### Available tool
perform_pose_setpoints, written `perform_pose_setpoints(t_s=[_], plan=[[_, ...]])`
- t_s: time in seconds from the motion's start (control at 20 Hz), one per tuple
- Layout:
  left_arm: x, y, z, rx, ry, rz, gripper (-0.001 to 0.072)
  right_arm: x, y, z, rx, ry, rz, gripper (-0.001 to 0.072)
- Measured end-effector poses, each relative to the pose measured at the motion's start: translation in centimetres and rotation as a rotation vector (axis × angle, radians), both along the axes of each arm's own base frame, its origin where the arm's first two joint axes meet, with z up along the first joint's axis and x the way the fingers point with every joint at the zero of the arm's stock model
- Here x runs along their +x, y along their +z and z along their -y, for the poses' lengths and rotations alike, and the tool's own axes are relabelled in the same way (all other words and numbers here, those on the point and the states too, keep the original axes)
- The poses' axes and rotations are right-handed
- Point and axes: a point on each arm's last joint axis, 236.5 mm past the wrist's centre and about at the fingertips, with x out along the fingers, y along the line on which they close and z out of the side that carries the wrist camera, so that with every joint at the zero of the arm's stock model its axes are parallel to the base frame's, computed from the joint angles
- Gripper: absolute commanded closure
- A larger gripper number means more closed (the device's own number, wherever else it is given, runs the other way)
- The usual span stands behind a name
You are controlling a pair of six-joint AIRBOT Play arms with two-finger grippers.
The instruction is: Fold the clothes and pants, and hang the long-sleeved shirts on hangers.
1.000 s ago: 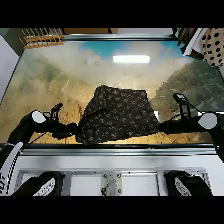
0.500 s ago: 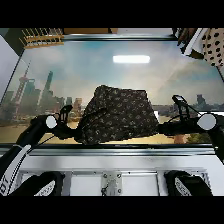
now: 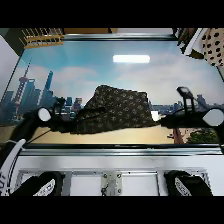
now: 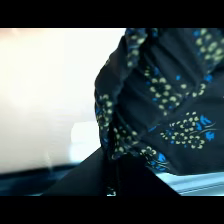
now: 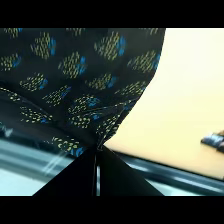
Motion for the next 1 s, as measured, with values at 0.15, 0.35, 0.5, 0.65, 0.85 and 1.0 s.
perform_pose_setpoints(t_s=[0.15,0.35,0.5,0.65,0.85,1.0], plan=[[5.2,12.0,-0.3,-0.149,0.128,0.301,0.0696,4.7,11.4,0.2,0.0,-0.016,0.311,0.0706],[5.3,30.3,0.6,-0.332,0.168,0.753,0.0696,5.2,29.1,-0.1,0.044,-0.036,0.744,0.0706],[1.2,40.1,2.0,-0.398,0.121,1.014,0.0696,2.3,38.3,-0.6,0.086,-0.036,0.976,0.0706],[-3.2,46.5,2.9,-0.437,0.08,1.206,0.0697,-0.9,43.3,-0.6,0.108,-0.041,1.121,0.0706],[-6.3,49.3,3.1,-0.46,0.075,1.319,0.0697,-3.0,45.5,-0.6,0.117,-0.042,1.192,0.0705],[-5.0,47.2,2.9,-0.479,0.11,1.266,0.0697,-2.5,44.7,-0.8,0.133,-0.042,1.146,0.0706]])
